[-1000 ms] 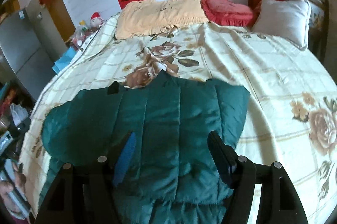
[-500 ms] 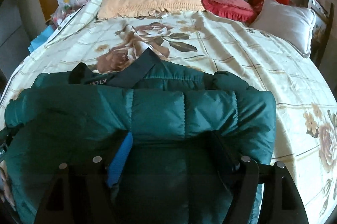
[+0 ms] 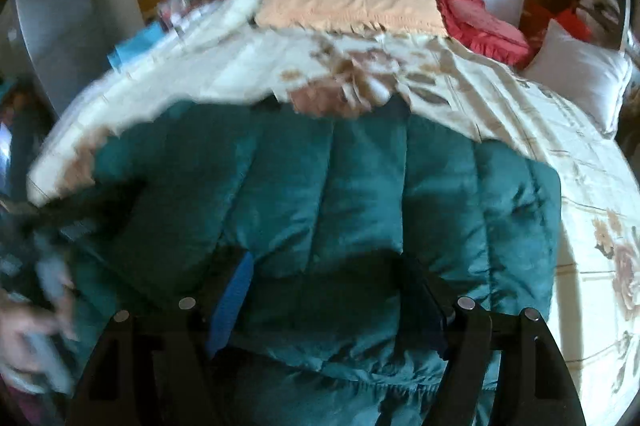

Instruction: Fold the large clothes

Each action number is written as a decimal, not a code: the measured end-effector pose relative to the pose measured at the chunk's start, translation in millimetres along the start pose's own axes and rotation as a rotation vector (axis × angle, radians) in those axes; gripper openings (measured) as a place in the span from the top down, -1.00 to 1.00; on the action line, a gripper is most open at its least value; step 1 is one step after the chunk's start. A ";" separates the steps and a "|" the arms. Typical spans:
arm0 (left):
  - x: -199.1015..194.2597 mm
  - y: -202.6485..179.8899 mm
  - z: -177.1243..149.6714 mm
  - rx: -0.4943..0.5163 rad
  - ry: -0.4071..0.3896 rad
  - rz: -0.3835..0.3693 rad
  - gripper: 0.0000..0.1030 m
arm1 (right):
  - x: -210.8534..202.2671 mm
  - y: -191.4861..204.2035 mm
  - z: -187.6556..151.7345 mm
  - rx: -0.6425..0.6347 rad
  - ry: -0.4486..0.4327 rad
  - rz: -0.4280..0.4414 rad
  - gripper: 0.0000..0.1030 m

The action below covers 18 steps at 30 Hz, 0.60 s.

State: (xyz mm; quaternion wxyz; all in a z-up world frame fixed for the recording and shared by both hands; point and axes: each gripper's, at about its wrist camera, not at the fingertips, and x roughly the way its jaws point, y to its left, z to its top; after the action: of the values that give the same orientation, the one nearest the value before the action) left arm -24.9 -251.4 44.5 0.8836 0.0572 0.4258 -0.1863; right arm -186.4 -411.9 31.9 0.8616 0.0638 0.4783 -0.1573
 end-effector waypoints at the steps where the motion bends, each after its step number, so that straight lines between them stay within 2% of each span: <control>1: 0.3 0.2 0.2 0.002 0.000 0.000 -0.58 | 3.1 0.7 -3.4 -0.004 -0.005 -0.005 -0.42; 5: 0.5 0.3 0.1 0.002 -0.002 0.001 -0.59 | -9.2 -9.9 -1.5 0.005 0.010 0.027 -0.41; 7: 0.6 0.6 -0.2 0.000 -0.002 -0.002 -0.59 | -30.1 -22.6 -1.3 0.039 -0.031 0.036 -0.41; 11: 1.2 0.3 -0.5 -0.001 -0.005 -0.001 -0.59 | -56.3 -52.9 -8.9 0.070 -0.088 -0.042 -0.41; 15: 0.9 -0.3 -0.4 0.000 -0.011 0.003 -0.61 | -32.9 -80.5 -20.1 0.093 0.002 -0.128 -0.41; 18: 1.6 -1.8 0.3 0.006 -0.017 0.007 -0.66 | -6.3 -100.9 -29.3 0.173 0.060 -0.065 -0.43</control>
State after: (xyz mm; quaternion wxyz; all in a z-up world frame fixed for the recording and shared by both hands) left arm -24.5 -253.6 43.6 0.8877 0.0597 0.4174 -0.1849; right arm -246.6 -498.1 25.6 0.8326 0.1272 0.4903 -0.2240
